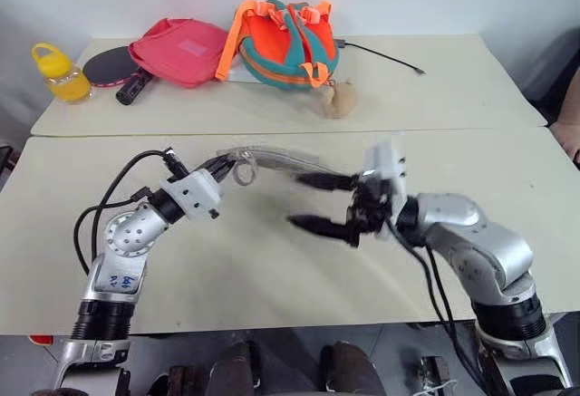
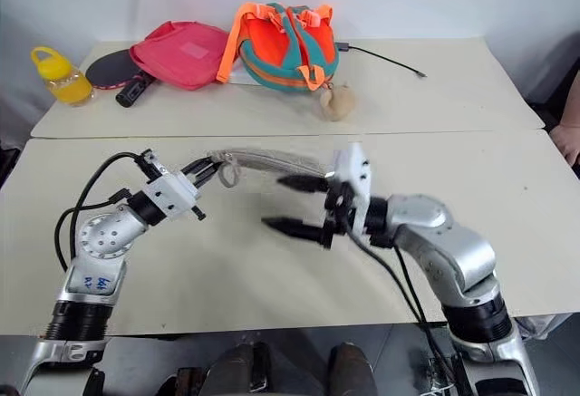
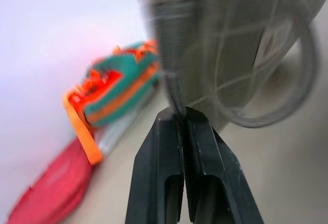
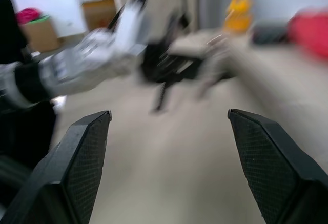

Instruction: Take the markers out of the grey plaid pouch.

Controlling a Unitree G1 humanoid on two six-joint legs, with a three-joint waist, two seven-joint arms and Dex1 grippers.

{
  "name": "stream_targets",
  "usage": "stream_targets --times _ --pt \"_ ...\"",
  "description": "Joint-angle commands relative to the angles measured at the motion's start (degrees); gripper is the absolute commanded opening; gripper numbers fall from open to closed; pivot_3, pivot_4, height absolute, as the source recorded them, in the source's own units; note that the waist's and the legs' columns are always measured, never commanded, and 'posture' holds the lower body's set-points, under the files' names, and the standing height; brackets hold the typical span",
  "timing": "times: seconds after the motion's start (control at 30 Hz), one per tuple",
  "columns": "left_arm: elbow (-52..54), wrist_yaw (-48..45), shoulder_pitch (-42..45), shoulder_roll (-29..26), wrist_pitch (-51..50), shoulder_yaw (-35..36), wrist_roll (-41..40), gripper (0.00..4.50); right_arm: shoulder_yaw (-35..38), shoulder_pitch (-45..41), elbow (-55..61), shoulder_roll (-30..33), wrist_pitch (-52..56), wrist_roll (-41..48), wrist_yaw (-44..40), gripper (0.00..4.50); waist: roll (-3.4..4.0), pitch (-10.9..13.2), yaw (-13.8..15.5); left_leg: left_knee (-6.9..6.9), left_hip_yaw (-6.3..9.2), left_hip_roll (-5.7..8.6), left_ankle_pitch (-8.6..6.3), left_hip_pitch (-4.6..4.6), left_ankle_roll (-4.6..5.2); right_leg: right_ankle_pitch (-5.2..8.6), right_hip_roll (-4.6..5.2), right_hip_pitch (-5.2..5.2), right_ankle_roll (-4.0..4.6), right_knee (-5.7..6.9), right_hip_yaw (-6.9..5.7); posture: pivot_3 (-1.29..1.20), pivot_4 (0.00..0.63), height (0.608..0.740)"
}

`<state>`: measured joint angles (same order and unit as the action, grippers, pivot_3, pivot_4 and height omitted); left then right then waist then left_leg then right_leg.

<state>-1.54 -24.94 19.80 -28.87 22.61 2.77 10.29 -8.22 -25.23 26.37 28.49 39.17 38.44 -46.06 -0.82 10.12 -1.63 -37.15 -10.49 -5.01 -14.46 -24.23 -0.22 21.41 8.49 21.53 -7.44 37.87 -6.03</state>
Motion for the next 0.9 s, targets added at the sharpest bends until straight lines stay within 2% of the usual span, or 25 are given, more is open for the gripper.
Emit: stream_targets --times 0.03,0.13,0.2,0.3,0.4,0.5,0.8,0.9 --pt "2.95 1.97 -1.10 -0.07 3.18 -2.57 3.65 0.00 -1.43 0.22 -0.24 -3.74 -2.44 -4.63 6.08 3.79 0.00 0.00 -0.12 0.01 -0.01 0.00 0.01 0.01 -0.01 0.00 0.00 0.02 0.00 0.02 0.01 0.00 0.150 0.740" --pt "5.50 1.82 -4.92 1.95 1.71 -5.03 3.17 0.00 -3.27 0.74 -4.78 -7.20 -3.97 -9.22 9.62 3.79 -0.02 -0.01 -0.10 -0.01 -0.05 0.00 0.02 0.04 -0.02 0.00 0.00 0.02 0.00 0.07 0.03 0.00 0.150 0.740" --pt "7.34 1.55 -6.65 2.50 0.33 -5.76 3.10 0.00 -4.54 1.46 -5.98 -7.00 -4.43 -11.16 9.23 3.79 -0.02 -0.01 0.01 0.00 -0.05 -0.01 0.01 0.01 -0.02 0.00 0.00 0.03 0.00 0.04 0.02 0.00 0.150 0.740" --pt "9.00 1.43 -8.28 2.69 -1.66 -6.35 3.18 0.00 -4.75 2.44 -7.07 -6.28 -3.29 -12.52 9.46 3.79 -0.02 -0.01 0.14 0.00 -0.04 0.00 0.01 -0.02 -0.01 0.00 0.00 0.04 0.00 0.02 0.00 0.00 0.150 0.740" --pt "10.04 1.48 -8.67 2.78 -3.05 -6.23 2.72 0.00 -3.57 2.90 -6.92 -7.03 -2.33 -10.31 8.02 3.79 -0.03 -0.02 0.11 -0.03 -0.04 0.00 0.00 -0.01 0.00 0.00 0.01 0.02 0.00 0.02 0.01 0.00 0.150 0.740" --pt "10.17 1.43 -8.51 2.62 -3.63 -6.33 2.77 0.00 -2.02 2.47 -6.40 -8.68 0.34 -6.88 8.06 3.24 -0.02 -0.02 -0.17 -0.01 -0.03 -0.03 0.01 0.00 -0.01 0.00 -0.01 0.03 0.00 0.04 0.01 0.00 0.150 0.740" --pt "10.25 1.42 -8.16 3.02 -4.76 -6.52 2.26 0.00 0.06 2.16 -5.45 -10.84 3.74 -3.39 9.67 0.17 -0.03 -0.02 0.02 -0.01 -0.02 -0.03 0.00 0.00 -0.01 0.00 -0.01 0.03 0.00 0.04 0.01 0.00 0.150 0.740" --pt "10.66 1.07 -8.38 3.53 -5.70 -5.94 0.40 0.00 0.37 1.89 -6.16 -9.31 2.83 -4.68 9.01 0.04 -0.03 -0.02 0.04 0.00 -0.02 -0.02 0.00 0.00 0.00 0.00 0.00 0.02 0.00 0.02 0.01 0.00 0.150 0.740"
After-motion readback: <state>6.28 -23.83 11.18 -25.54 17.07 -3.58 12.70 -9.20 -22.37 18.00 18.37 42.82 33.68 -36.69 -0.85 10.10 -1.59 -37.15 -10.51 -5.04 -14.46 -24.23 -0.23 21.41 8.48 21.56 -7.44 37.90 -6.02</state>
